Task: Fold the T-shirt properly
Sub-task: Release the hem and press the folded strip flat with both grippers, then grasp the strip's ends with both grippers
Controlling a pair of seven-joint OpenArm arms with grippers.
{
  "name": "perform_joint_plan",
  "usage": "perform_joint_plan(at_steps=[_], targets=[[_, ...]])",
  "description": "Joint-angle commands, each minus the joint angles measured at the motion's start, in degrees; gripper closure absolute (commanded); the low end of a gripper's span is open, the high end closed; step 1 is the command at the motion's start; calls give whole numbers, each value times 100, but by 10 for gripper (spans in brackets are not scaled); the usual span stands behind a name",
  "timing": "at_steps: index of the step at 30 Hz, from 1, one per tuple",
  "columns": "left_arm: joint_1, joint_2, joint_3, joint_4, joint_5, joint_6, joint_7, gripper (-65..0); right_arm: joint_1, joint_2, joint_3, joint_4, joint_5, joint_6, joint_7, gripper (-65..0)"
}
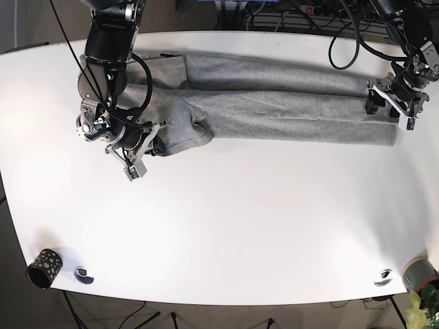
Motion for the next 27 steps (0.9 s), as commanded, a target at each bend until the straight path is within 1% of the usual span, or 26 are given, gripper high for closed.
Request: perform_joint_plan(at_steps=[1,3,8,10,14,18,21,27], targets=[[-12,-94,-17,73,-39,-3,-90,-401,36,60,25,618,139,12,130,0],[-12,-94,-17,73,-39,-3,-90,-401,-166,60,42,1031,139,12,-55,0],[-12,-94,-17,73,-39,-3,-90,-401,-702,60,148,2350,139,12,-829,0],[-12,-94,-17,73,-39,-3,-90,-401,-975,51,236,2763,139,12,-952,0],[-21,-94,-17,73,-39,-3,-90,-401,-1467,51,245,3308,139,12,-969,0],[-21,-94,-17,73,-39,-3,-90,-401,-1801,51,280,3448,139,12,-969,0],[-21,-94,-17,73,-39,-3,-90,-401,-1968,42,587,3440,139,12,-969,0],[-30,-103,-8,73,-39,-3,-90,-401,-2171,42,878,3440,139,12,-969,0]])
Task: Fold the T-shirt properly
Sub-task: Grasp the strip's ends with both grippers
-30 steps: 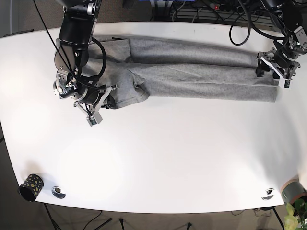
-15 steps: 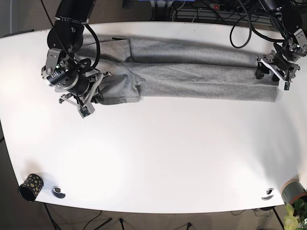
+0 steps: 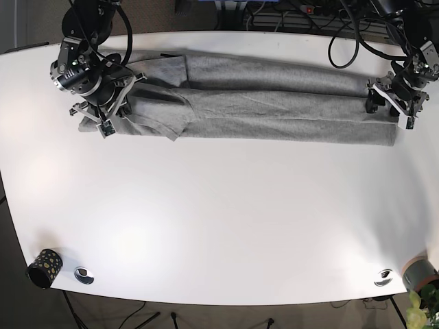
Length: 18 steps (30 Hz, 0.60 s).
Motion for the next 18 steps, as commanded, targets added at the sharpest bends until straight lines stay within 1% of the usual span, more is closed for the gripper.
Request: perform_joint_plan(at_steps=[1,2,3,5,6,7,8,9,12,14,17,18], targets=[[-52,-103,-21,82,-64,-3,-92,-401,-7,36,130,106,108,10,115,0],[-69,-103,-21,82,-64,-3,-92,-401,-24,36,201,106,99,10,115,0],[-113,-103,-21,82,-64,-3,-92,-401,-60,36,271,106,73,10,115,-24],[-166,-103,-21,82,-64,-3,-83,-401,-112,36,377,98,55,10,115,-97],[-184,-103,-21,82,-64,-3,-83,-401,-147,36,429,98,55,10,115,-151],[-184,-103,-21,82,-64,-3,-83,-401,-165,36,482,98,55,10,115,-179],[-193,-103,-21,90,-64,-3,-83,-401,-183,36,561,98,55,10,115,-231],[-193,-103,-39,108,-72,-3,-83,-401,-191,27,623,98,90,10,115,-270],[-193,-103,-48,134,-107,-21,-83,-401,-209,27,658,159,108,10,115,-347],[-201,-103,-48,222,-107,-21,-83,-401,-209,27,640,230,108,10,115,-358],[-201,-94,-48,556,-107,-21,-83,-401,-209,9,614,300,108,10,115,-355],[-201,-94,-30,723,-107,-12,-83,-401,-200,-52,605,317,108,10,115,-355]])
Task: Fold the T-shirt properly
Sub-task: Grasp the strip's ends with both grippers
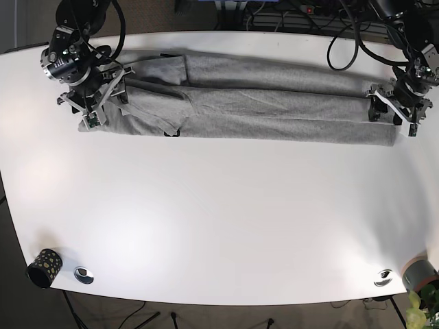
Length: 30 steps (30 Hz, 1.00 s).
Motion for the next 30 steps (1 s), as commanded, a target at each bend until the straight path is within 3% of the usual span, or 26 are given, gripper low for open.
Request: perform_joint_plan(at_steps=[1,6,13,17,24,30], targets=[[-64,-92,-8,464,-99,-10,-149,-401,42,-59,8,151,45,6,78,-355],[-72,224,36,815,-64,-10,-149,-401,78,-138,8,125,9,6,78,-355],[-11,286,651,657,-55,-1,-149,-401,60,-235,8,-473,-8,6,78,-355],[-11,277,660,253,42,8,-149,-401,113,-217,8,-1000,-17,6,113,-355],[-283,268,677,-442,622,8,-175,-401,464,-77,8,-1871,-17,6,464,-355],[-688,128,677,-987,684,8,-184,-401,1080,29,8,-2653,-17,6,596,-355]])
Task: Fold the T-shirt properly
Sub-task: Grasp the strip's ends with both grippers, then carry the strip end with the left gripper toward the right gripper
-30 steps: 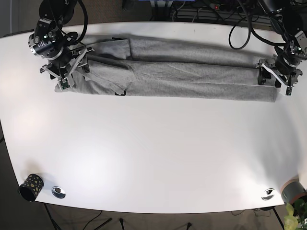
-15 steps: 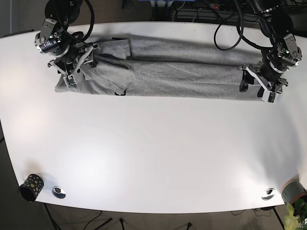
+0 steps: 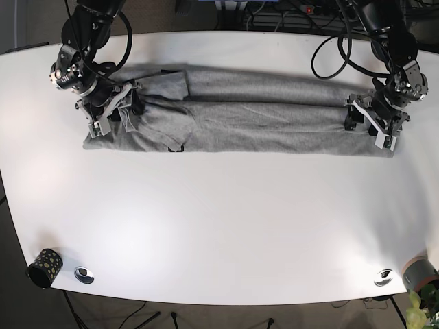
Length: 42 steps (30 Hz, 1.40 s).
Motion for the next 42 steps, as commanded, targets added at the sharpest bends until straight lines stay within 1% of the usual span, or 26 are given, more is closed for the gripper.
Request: perform_joint_plan(at_steps=[1,7,12,14,17,18,21,23,25,26,28,29,37,38,42], targets=[[-210,-181,13,-356,94,6,107,-401,300,150,-20,-444,-292,-58,-352,-355],[-834,-198,-5,-857,85,6,133,-401,1004,237,-20,-1156,-292,-58,-133,-355],[-1124,-181,-22,-761,58,-3,169,-401,1478,317,-29,-1438,-292,-58,-89,-355],[-1203,-163,-110,-558,50,-3,353,-403,1514,317,-29,-1411,-275,-58,-106,-355],[-1326,-128,-558,-172,41,-29,889,-407,1558,325,-29,-1148,-284,-58,-106,-355],[-1379,-40,-725,-84,41,-38,1039,-408,1549,325,-29,-1086,-284,-58,-106,-355],[-1502,101,-1332,48,41,-38,1311,-410,1549,325,-29,-1051,-284,-58,-106,-355],[-1537,92,-1622,39,41,-47,1478,-411,1540,325,-29,-1051,-284,-58,-106,-355],[-1555,92,-1833,4,50,-47,1628,-438,1540,334,-29,-1060,-284,-58,-106,-355],[-1564,92,-1903,-57,50,-47,1681,-463,1540,334,-29,-1060,-284,-58,-106,-355],[-1564,92,-1974,-215,50,-47,1689,-501,1540,334,-29,-1060,-284,-58,-106,-355],[-1564,83,-1991,-303,50,-47,1689,-510,1540,325,-29,-1060,-284,-58,-106,-355],[-1573,-14,-2000,-980,23,-56,1663,-510,1540,317,-20,-1068,-284,-58,-106,-355],[-1581,-22,-1991,-1059,-30,-56,1663,-510,1540,317,-20,-1068,-284,-58,-106,-355],[-1590,-49,-1965,-1402,-583,-56,1663,-510,1540,317,-20,-1068,-284,-58,-106,-355]])
